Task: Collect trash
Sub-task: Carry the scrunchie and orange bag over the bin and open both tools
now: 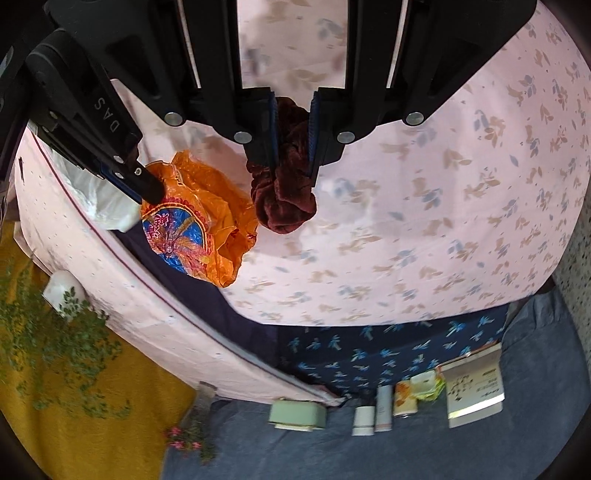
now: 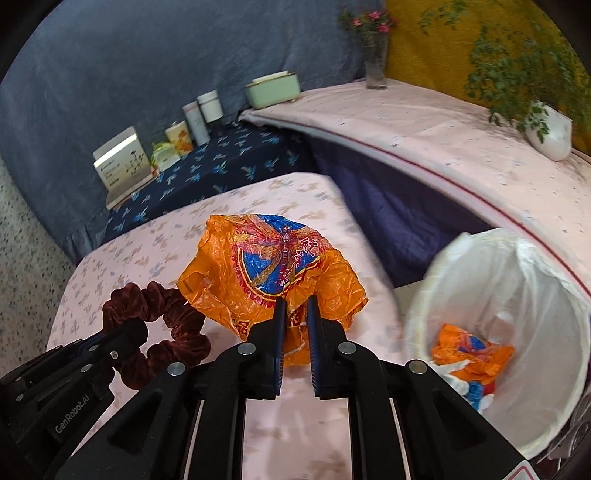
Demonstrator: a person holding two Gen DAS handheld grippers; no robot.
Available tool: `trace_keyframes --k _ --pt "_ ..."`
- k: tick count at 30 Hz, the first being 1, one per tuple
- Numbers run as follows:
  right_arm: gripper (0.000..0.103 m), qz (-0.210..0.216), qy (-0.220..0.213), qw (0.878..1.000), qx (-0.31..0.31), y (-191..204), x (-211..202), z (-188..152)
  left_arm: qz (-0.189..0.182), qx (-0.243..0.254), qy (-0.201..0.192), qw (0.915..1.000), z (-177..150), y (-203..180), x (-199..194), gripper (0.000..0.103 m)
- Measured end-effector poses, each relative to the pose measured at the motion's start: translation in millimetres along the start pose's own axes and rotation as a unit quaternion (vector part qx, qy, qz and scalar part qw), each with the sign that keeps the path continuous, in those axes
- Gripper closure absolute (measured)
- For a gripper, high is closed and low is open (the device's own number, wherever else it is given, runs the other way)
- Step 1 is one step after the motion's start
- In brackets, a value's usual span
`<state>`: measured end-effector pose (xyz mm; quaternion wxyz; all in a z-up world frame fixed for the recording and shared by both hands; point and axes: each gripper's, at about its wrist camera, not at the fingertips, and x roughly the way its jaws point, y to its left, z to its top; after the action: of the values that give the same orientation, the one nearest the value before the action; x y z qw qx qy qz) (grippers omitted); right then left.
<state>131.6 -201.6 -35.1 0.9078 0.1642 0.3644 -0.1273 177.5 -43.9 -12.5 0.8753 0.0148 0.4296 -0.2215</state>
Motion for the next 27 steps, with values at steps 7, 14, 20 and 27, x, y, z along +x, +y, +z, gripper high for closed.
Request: trace_keyframes --k 7,14,20,27 --pt "0.092 -0.032 -0.031 0.998 0.033 -60 -38 1 -0.032 0.043 -0.005 0.9986 0 -64 -10 0.091" --pt "0.092 -0.065 -0.048 0.994 0.076 -119 -62 -5 -0.059 0.086 -0.002 0.9946 -9 -122 -11 0.091" --pt "0.092 -0.085 -0.05 0.989 0.107 -158 -72 -14 -0.08 0.112 0.012 0.9905 -17 -163 -4 0.091" --pt "0.092 -0.1 -0.047 0.986 0.127 -189 -80 -25 -0.092 0.132 0.025 0.9867 -26 -195 6 0.091"
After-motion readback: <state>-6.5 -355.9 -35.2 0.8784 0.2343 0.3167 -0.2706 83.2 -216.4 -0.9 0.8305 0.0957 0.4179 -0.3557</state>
